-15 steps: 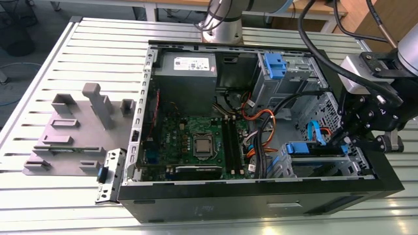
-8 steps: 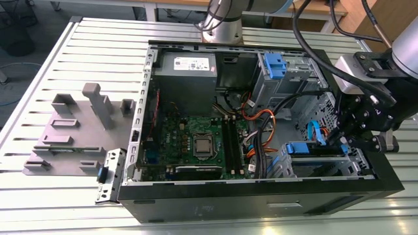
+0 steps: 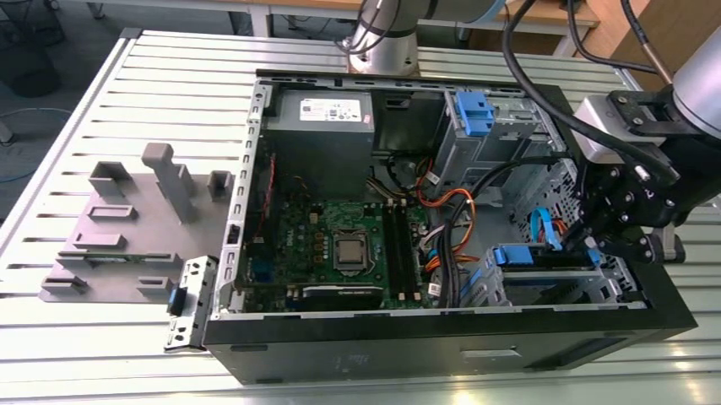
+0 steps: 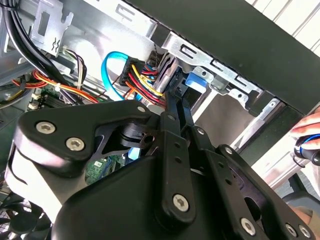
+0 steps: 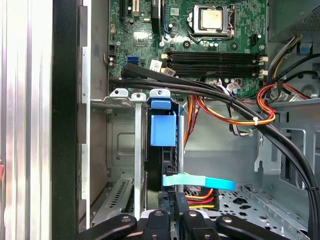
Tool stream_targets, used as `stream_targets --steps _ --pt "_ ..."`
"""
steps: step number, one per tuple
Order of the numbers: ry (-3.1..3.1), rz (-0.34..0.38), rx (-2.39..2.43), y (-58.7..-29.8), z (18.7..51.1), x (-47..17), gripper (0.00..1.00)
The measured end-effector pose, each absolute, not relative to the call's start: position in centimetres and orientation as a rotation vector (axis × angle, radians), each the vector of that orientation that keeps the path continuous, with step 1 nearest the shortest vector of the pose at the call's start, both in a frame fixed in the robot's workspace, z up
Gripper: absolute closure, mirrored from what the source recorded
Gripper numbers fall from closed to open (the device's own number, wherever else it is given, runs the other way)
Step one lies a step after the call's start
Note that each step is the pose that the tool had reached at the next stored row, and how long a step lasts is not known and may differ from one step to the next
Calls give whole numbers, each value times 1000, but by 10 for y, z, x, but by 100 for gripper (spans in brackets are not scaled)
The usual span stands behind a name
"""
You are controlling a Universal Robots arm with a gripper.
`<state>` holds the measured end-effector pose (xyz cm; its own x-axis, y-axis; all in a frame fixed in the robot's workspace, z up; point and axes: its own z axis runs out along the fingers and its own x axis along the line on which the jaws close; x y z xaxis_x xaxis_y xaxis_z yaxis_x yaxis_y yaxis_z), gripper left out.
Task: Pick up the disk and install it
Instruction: 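Insert the second disk wire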
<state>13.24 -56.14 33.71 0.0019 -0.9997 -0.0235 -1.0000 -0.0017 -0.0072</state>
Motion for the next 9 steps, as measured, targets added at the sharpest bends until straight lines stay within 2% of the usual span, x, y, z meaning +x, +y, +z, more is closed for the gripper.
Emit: stream_targets --steps 9 --pt "2204 18 -2208 -561 332 132 84"
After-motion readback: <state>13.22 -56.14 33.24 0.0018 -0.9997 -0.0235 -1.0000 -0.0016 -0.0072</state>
